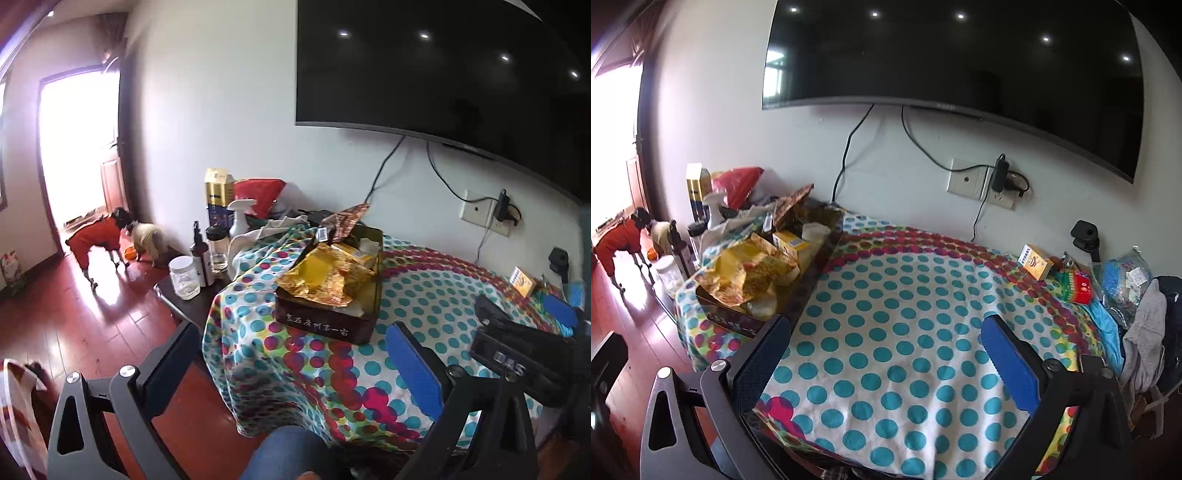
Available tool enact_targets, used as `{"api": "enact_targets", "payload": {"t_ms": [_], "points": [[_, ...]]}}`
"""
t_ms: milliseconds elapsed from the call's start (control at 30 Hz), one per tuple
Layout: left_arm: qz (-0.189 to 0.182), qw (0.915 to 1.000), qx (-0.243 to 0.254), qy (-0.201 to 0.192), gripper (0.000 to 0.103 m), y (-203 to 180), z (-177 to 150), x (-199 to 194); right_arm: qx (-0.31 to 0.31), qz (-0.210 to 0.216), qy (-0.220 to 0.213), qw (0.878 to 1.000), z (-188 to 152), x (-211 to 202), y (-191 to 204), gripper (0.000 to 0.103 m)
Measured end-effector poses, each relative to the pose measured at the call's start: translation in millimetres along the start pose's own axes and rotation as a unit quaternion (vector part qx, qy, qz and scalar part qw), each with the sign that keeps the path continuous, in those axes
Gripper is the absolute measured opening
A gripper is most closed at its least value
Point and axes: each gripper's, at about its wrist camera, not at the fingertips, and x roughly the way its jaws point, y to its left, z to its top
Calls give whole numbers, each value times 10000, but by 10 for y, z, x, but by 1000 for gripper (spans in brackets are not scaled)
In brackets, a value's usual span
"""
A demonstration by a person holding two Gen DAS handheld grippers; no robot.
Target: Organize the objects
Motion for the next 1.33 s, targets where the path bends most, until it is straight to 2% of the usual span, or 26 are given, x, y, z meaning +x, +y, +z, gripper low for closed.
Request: {"api": "enact_targets", "payload": {"t_ms": [67, 367, 600, 767, 933, 1100, 1333], "points": [[-74, 9998, -197, 33, 103, 41, 7, -17, 74, 25, -52, 10000, 1, -72, -47, 103], [-260, 9994, -71, 221, 103, -29, -40, 42, 71, 85, -29, 9999, -35, -102, -44, 103], [-65, 9999, -7, 91, 103, -56, -46, 5, 78, 85, 36, 9999, -62, -53, -45, 103], [-85, 9999, 50, -18, 103, -74, -43, -40, 32, 99, 63, 9999, -78, -40, -31, 103], [-97, 9999, 51, 43, 103, -65, -52, -33, 33, 116, 9, 9999, -67, -71, -43, 103], [-60, 9999, 34, -118, 103, -65, -52, -78, 37, 122, 27, 9999, -70, -70, -50, 103], [-174, 9998, 45, 47, 103, -75, -55, -33, 45, 119, 46, 9999, -78, -56, -51, 103]]}}
